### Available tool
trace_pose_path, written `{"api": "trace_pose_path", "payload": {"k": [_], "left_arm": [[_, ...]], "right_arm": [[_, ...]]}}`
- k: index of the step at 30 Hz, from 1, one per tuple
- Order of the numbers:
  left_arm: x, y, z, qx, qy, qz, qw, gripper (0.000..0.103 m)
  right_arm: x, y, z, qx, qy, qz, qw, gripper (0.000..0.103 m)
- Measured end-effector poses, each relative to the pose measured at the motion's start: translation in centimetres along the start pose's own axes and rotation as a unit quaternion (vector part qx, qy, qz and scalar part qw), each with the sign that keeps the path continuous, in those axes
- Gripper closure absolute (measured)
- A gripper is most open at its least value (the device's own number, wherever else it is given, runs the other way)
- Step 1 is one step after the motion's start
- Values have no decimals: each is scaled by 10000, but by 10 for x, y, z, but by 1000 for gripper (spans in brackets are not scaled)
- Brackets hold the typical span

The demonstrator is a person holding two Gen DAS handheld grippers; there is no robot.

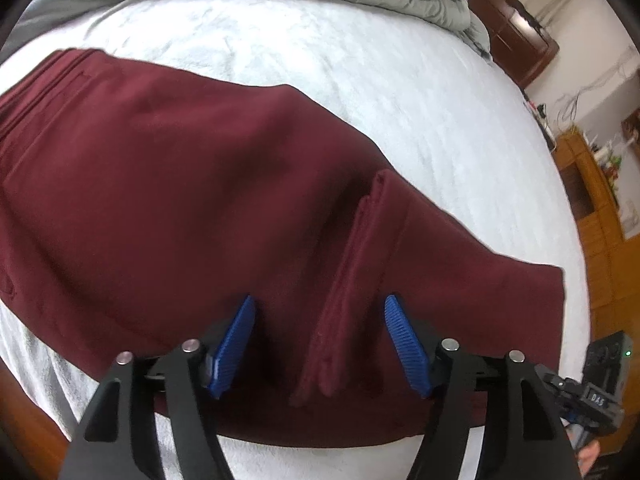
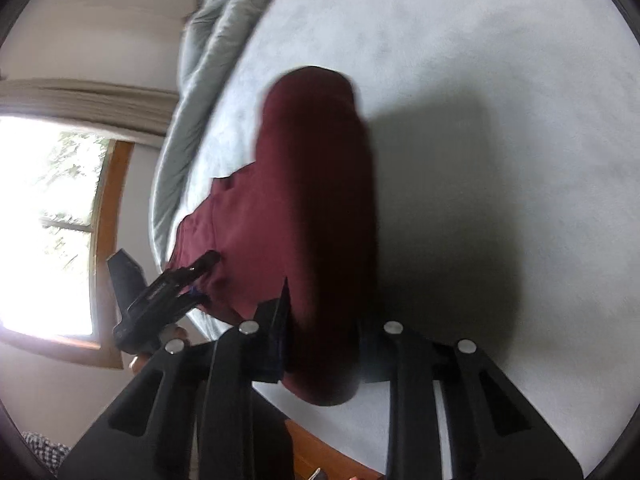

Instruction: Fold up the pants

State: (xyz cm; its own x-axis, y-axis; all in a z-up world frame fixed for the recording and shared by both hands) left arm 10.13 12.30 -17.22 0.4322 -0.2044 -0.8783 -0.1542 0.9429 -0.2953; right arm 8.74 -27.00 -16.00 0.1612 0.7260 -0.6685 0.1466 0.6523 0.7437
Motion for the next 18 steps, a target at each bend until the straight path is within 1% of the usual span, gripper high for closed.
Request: {"api": "trace_pose_path", "payload": {"k": [2,4,5,6,7,8,9,11,14,16,17,18], "left_arm": [[3,-5,0,79,-19,49,10000,30],[1,-10,1,181,-22,124,9998,30],[-2,-8,2,190,-19,90,9998,30],[-4,-7,2,161,-19,39,9999,30],[-7,-5,4,94,-20,-19,10000,30],[-13,0,3,19,-49,-79,10000,30],[-21,7,4,-65,-125,-130,9998,30],[-36,21,4,-172,-226,-120,9995,29],[-61,54,-1,-442,-323,58,9985,26],[-75,82,-6,-692,-372,251,9966,25],[-80,94,-8,-792,-392,381,9954,22],[-87,110,-11,-909,-428,590,9932,19]], "right_arm": [[11,-11,-2,64,63,-292,9995,78],[10,-13,0,133,57,-137,9998,75],[8,-11,0,104,46,-161,9998,67],[4,-8,0,53,16,-248,9997,63],[1,-4,-1,-44,-32,-357,9993,61],[-7,1,-3,-202,-149,-528,9983,51],[-13,4,-4,-291,-274,-641,9971,48],[-30,10,-6,-424,-596,-811,9940,48],[-48,22,-8,-588,-960,-876,9898,48],[-52,31,-9,-778,-1093,-883,9870,48],[-52,39,-11,-932,-1115,-832,9859,48],[-48,47,-11,-1064,-1096,-799,9850,48]]}}
Point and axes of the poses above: each gripper's, at about its wrist camera, not at the fingertips, and x roughly the way its jaws point, y to its left, z to its top, the point moved 1 cm from there along x, roughly the way its jaws point, and after that the axes turned 7 degrees about x, right-handed, at the moved point
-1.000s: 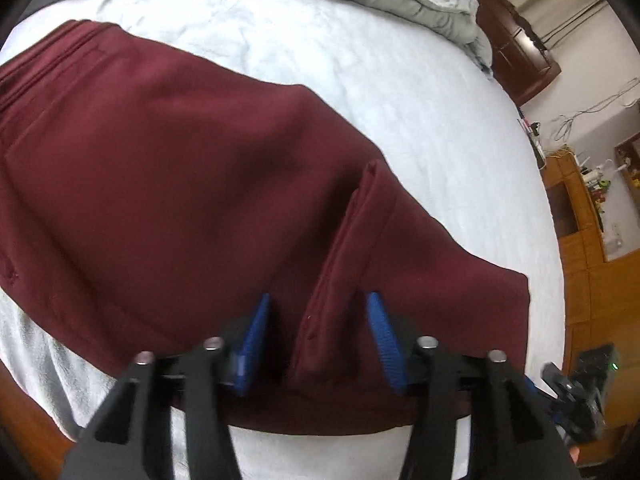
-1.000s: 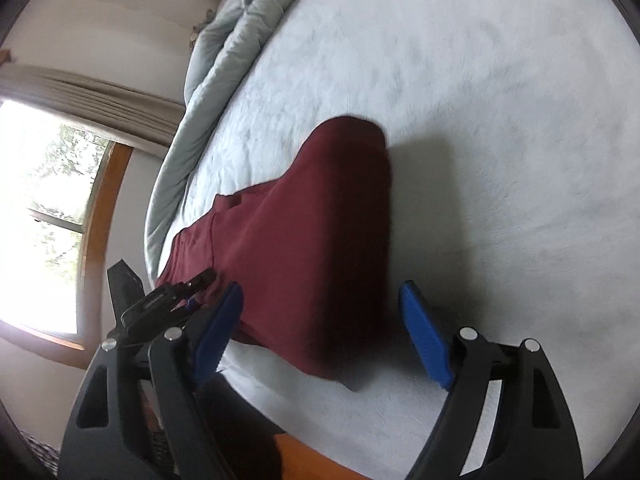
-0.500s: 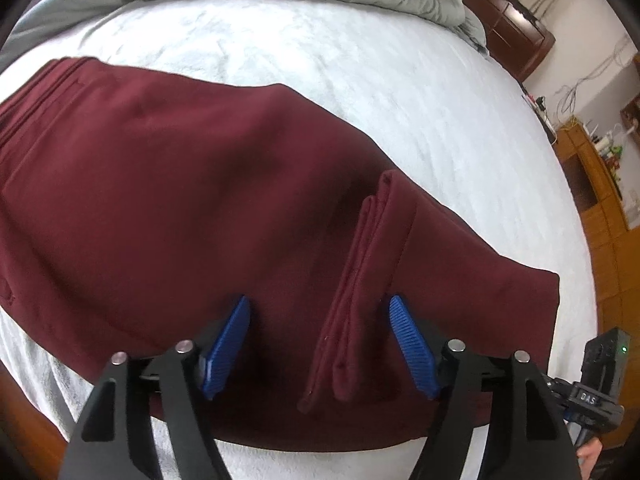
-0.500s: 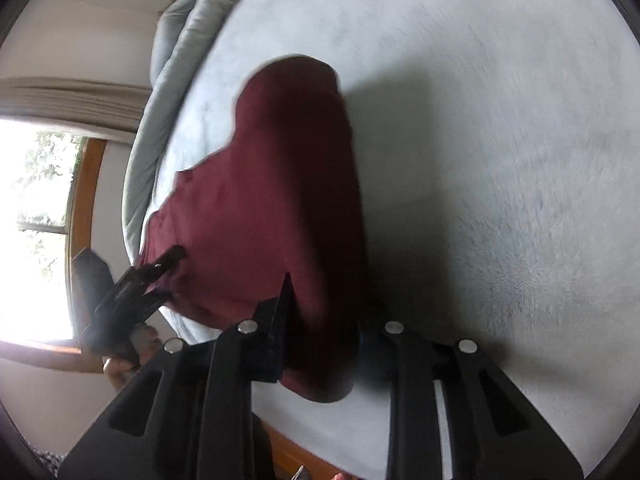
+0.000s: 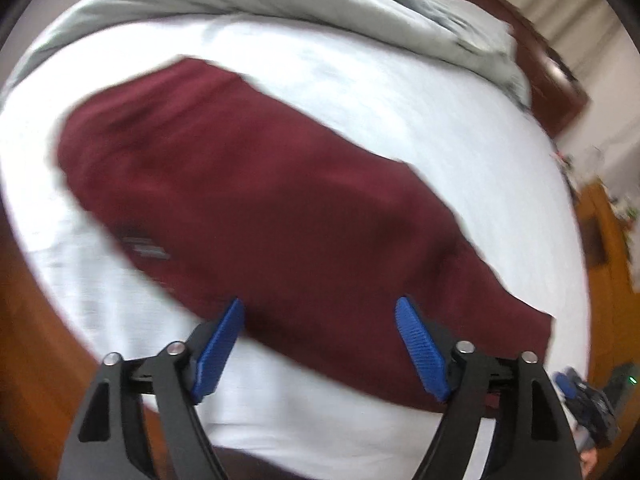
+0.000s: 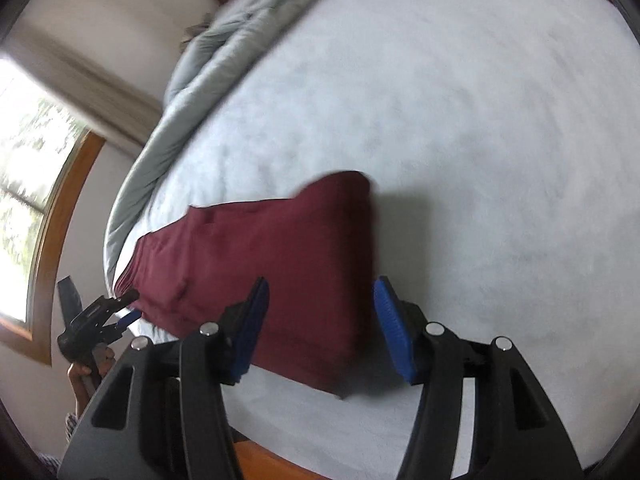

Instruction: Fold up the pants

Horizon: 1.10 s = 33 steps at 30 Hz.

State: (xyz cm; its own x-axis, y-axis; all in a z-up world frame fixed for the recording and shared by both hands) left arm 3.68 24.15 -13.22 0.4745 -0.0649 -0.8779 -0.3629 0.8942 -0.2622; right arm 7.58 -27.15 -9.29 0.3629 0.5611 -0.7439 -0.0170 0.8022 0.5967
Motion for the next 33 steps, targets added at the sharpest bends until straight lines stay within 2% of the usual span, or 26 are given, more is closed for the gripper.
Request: {"api": "trace_pose_path", "payload": {"k": [3,6,7,12,14,19,21,22,25,28,30,31,33], "left_arm": [[-3,44,3,-332,-15,378,9987,17],[5,68,11,-622,65,522,9967,17],[4,91,13,-750,77,456,9961,17],[11,136,28,-1485,14,40,9889,17],[16,146,30,-1695,-2,-111,9855,17],[25,158,34,-2337,-123,-611,9703,18],[26,149,35,-2400,-167,-859,9668,43],[28,142,41,-2388,-173,-1011,9656,43],[19,134,44,-2317,-389,-1327,9629,52],[24,141,44,-2338,-391,-1334,9623,52],[41,144,49,-2432,-274,-1363,9600,42],[49,145,51,-2441,-252,-1407,9592,40],[58,146,55,-2521,-268,-1438,9566,27]], "right_arm": [[14,22,-1,-353,139,67,9993,48],[34,39,-4,-567,382,78,9976,48],[41,43,-5,-607,446,62,9971,48],[61,54,-11,-673,662,-53,9955,48],[65,49,-14,-642,732,-83,9952,48],[71,43,-15,-562,793,-105,9952,49],[73,42,-15,-511,813,-77,9953,49],[74,42,-15,-496,817,-71,9954,49],[76,42,-15,-490,813,-85,9954,49],[76,42,-16,-523,802,-97,9954,47],[76,43,-16,-553,794,-103,9953,46],[76,43,-17,-565,795,-101,9952,46],[76,42,-17,-577,802,-99,9951,46]]}}
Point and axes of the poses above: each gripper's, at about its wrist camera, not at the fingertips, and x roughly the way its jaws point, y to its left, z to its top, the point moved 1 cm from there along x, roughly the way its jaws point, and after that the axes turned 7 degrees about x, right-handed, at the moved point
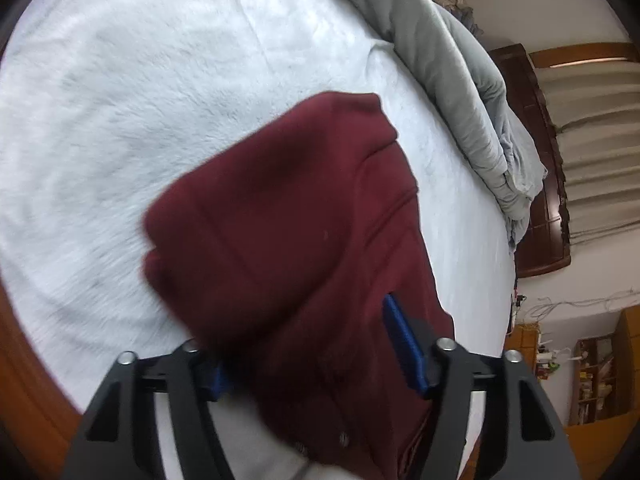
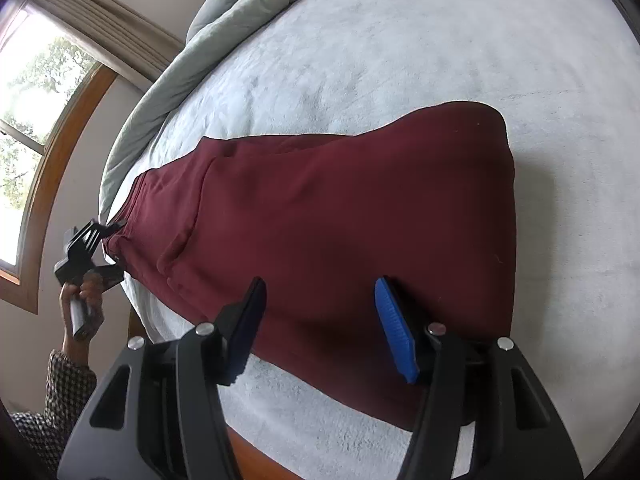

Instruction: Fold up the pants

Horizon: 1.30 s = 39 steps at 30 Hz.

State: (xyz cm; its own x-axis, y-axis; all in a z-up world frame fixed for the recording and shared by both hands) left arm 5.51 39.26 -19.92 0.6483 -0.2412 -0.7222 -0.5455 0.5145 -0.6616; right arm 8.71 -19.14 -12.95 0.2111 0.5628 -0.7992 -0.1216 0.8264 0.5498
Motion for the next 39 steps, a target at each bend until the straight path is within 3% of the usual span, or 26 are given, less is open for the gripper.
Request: {"api": "trace_pose_path", "payload": {"k": [2,6,7,10,12,14,16,18,23,28,32,35,39], "left_arm": [[0,-8,2,-110,-100,45,9999,26],[-11,-26,-2,33,-365,-28,9993,71],[-14,-29,-3,73,-421,-130,9990,74],[-10,-34,-1,244,-424,135,9987,75],[3,-25,3,50,-207,195,9996,61],[18,-11,7,-325,-42,36,9995,56],[20,-10,9,-360,-61,4,9993,59],[16,-17,7,-304,-124,-63,9994,75],[0,-40,1,-142,-385,-152,9990,81],[-17,-97,-15,814,-688,-228,9940,81],[-20,-151,-40,1977,-804,-121,9769,81],[-17,-186,-67,2786,-728,-72,9576,81],[-4,-222,-111,3848,-522,103,9215,81]], "right_arm": [[0,0,0,-26,7,3,10000,46],[2,-2,0,-6,8,42,10000,46],[2,-3,-1,7,3,57,10000,46],[2,-4,-1,19,1,105,9999,45],[2,-4,-2,11,-2,119,9999,45],[2,-4,-2,8,-8,139,9999,45],[1,-5,-2,14,-9,169,9999,45],[0,-7,-1,23,5,207,9998,45],[-3,-9,-1,104,5,299,9995,45],[-13,-6,-4,-34,-142,235,9996,44],[-23,-7,-6,-63,-230,232,9994,41],[-27,-11,-6,-25,-257,284,9993,41],[-28,-13,-6,20,-280,350,9990,41]]}}
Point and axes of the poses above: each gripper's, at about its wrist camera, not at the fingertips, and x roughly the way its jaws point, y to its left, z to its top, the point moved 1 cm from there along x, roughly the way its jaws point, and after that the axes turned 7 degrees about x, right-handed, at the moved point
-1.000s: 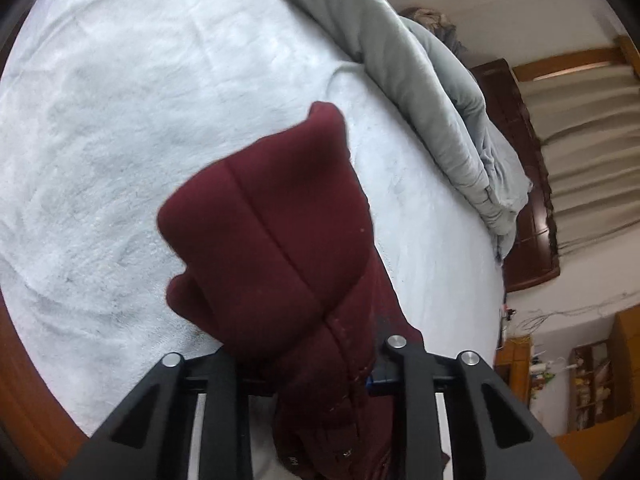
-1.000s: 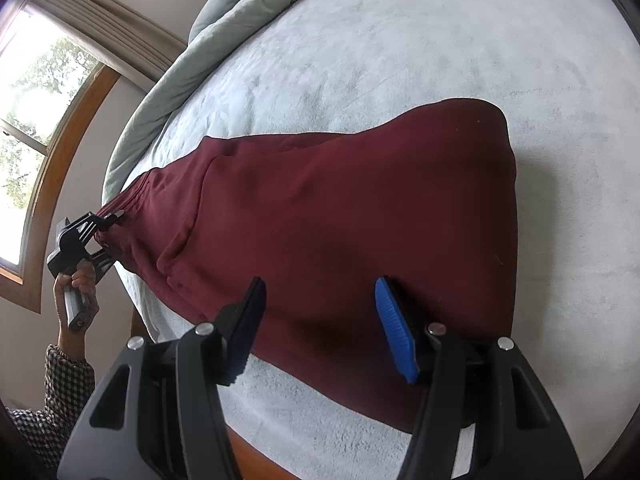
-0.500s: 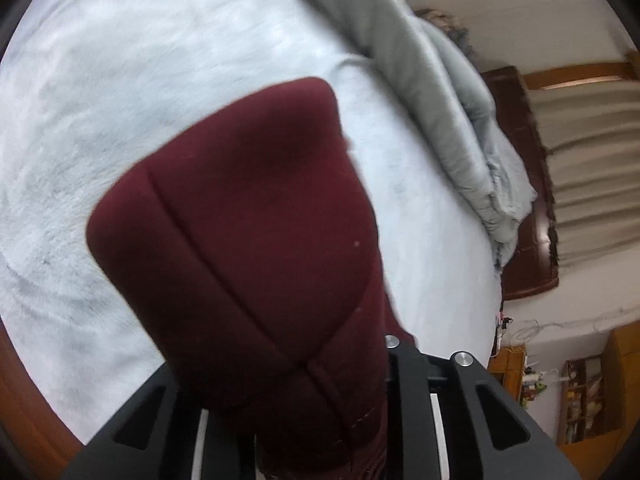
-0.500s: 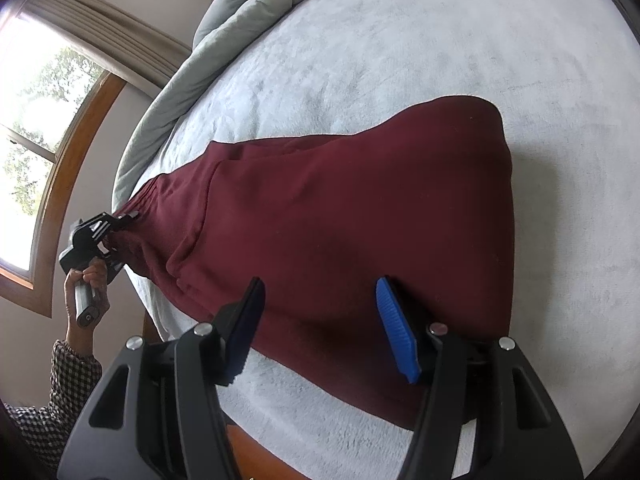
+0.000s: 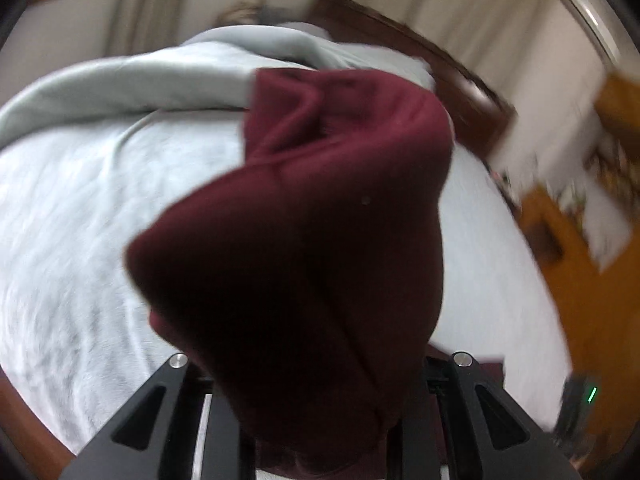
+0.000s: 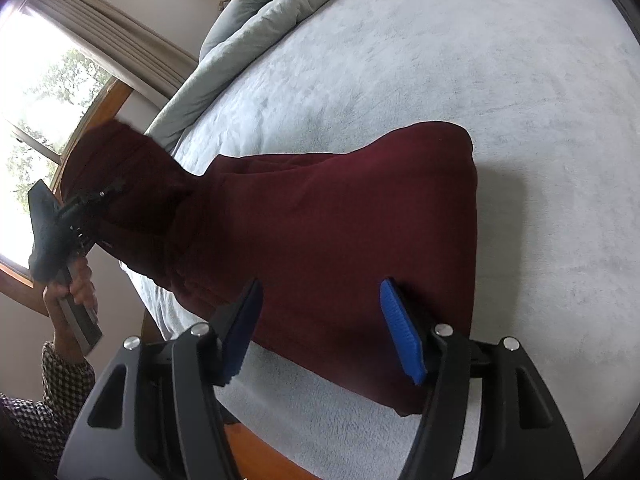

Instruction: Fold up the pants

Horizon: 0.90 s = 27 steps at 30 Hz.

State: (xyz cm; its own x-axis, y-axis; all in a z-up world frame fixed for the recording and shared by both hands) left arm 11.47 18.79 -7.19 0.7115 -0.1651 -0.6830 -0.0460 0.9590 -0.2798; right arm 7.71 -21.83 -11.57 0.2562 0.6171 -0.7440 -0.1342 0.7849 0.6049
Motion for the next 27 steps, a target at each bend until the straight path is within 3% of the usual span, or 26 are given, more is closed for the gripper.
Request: {"api": "trace_pose_path", "payload": {"k": [5,8,11,15,22,24,27], "left_arm": [[24,-48,-21,810,552,-101,9951,81],[42,-67,-39,1185,971,-111,9881,79],[50,-86,-61,1748,1225,46,9770,77],[46,-100,-69,2322,1265,286,9640,74],[34,-108,-63,2387,1318,608,9602,64],[34,-109,-63,2347,1314,771,9601,53],[40,-105,-63,1990,1370,794,9671,49]], "right_arm": [[0,-4,0,65,0,43,10000,40],[0,-7,1,108,16,74,9999,40],[0,-7,1,94,24,72,9999,40],[2,-8,2,69,45,47,10000,39],[5,-6,2,51,68,4,10000,37],[7,-6,3,62,79,-2,9999,37],[7,-6,4,86,93,-4,9999,36]]}}
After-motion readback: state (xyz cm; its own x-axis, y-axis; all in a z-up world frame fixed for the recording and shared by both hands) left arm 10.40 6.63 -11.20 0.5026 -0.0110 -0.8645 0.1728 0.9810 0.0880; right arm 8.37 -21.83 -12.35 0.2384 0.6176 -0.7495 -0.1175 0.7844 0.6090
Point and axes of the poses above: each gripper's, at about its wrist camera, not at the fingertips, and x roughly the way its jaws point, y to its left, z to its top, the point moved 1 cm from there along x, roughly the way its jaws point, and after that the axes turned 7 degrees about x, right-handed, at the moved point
